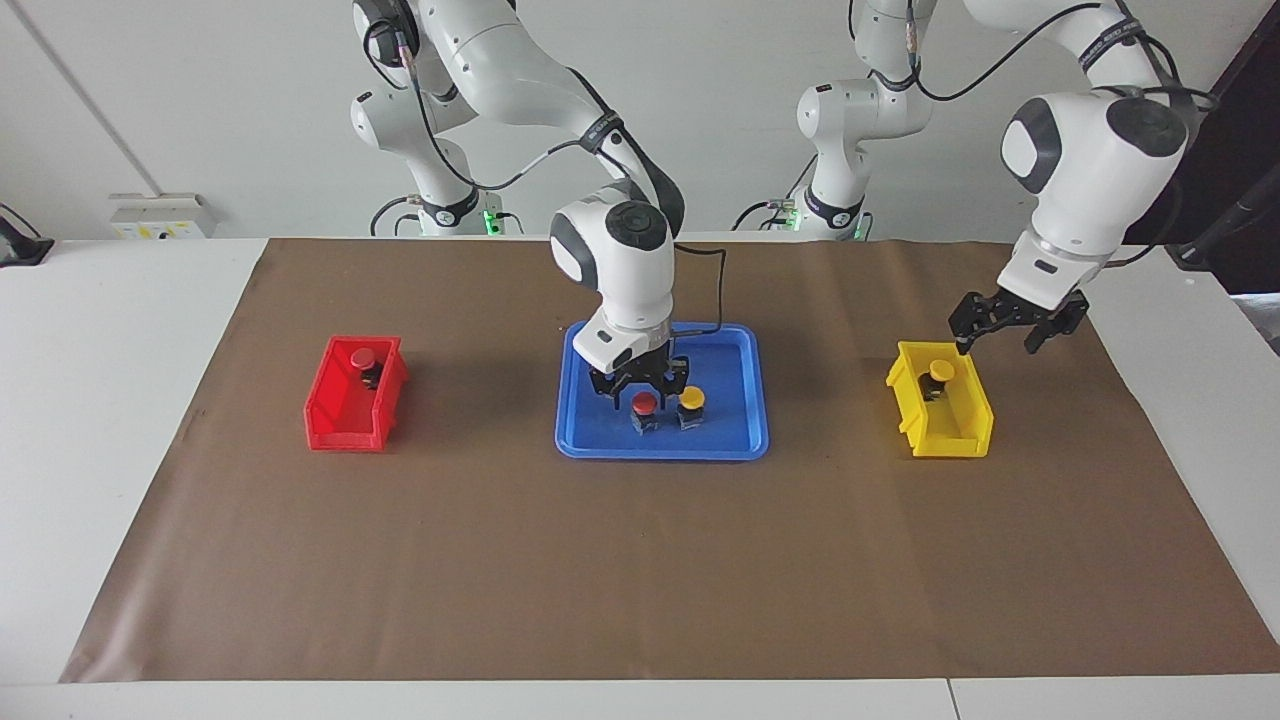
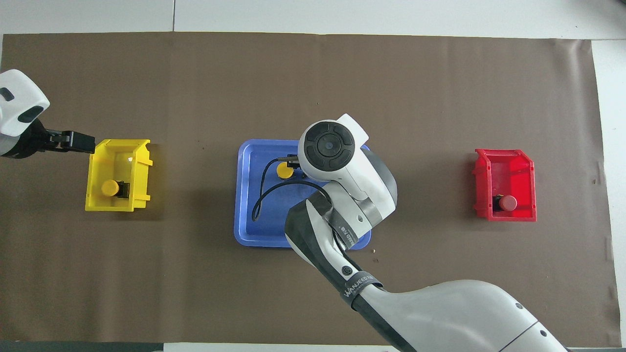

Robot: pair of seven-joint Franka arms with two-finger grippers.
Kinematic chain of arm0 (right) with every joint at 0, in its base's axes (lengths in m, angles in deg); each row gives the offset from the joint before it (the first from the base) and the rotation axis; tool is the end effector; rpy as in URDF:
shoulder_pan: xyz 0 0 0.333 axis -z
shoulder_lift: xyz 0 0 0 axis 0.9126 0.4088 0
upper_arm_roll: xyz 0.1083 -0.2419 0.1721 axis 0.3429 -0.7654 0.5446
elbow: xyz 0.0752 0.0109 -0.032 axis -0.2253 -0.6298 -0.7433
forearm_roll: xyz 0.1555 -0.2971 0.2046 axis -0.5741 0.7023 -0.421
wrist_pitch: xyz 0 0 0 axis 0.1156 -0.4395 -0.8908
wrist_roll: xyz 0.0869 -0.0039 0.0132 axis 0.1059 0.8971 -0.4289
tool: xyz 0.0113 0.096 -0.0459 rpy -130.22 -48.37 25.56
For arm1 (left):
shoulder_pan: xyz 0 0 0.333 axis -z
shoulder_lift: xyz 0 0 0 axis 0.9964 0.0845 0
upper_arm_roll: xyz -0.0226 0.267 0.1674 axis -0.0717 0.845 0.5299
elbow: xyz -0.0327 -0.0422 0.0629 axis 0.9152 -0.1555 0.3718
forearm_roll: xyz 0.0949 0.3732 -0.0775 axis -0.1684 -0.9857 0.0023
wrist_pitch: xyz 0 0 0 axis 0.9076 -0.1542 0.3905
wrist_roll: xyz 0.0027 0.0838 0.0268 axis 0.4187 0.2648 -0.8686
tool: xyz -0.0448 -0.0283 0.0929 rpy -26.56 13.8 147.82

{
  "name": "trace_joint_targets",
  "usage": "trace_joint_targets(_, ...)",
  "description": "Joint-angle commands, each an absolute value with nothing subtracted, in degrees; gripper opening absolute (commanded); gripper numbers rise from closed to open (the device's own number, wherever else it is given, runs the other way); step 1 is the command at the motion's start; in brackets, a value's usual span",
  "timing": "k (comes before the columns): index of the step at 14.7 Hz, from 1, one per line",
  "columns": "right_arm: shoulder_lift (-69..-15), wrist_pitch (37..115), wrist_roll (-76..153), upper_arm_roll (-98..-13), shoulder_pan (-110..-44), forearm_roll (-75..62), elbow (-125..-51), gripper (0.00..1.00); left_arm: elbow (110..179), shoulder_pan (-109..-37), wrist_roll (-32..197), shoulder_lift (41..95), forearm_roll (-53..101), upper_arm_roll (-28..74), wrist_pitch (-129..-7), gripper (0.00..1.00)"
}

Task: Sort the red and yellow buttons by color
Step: 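Grasp the second red button in the tray with the right gripper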

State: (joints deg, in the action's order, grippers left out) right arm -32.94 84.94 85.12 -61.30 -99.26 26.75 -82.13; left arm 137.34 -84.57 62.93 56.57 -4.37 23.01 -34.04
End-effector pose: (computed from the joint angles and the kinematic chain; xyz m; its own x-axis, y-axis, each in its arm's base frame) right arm 0.5544 0.3775 0.3570 0.9951 -0.0529 0.0831 -0.0509 -0.9984 -0.0263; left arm 0.5611 -0.0307 0.5579 0.9880 -0.1427 0.0584 -0.1392 -0.9884 -0.0604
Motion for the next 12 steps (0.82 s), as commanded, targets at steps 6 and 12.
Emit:
trace_joint_targets(6,-34.9,89.9,84.6,-60.8,-99.4,27.3,-87.0,0.56,123.2,-82.6,57.0,58.2,-4.6,23.1,-19.5,1.00)
trace_joint_targets(12,-34.5,83.0,83.1,-60.9,-98.4,27.3,-81.2,0.13,128.1,-83.5,57.4,56.4,-2.0,23.6,-23.1,1.00)
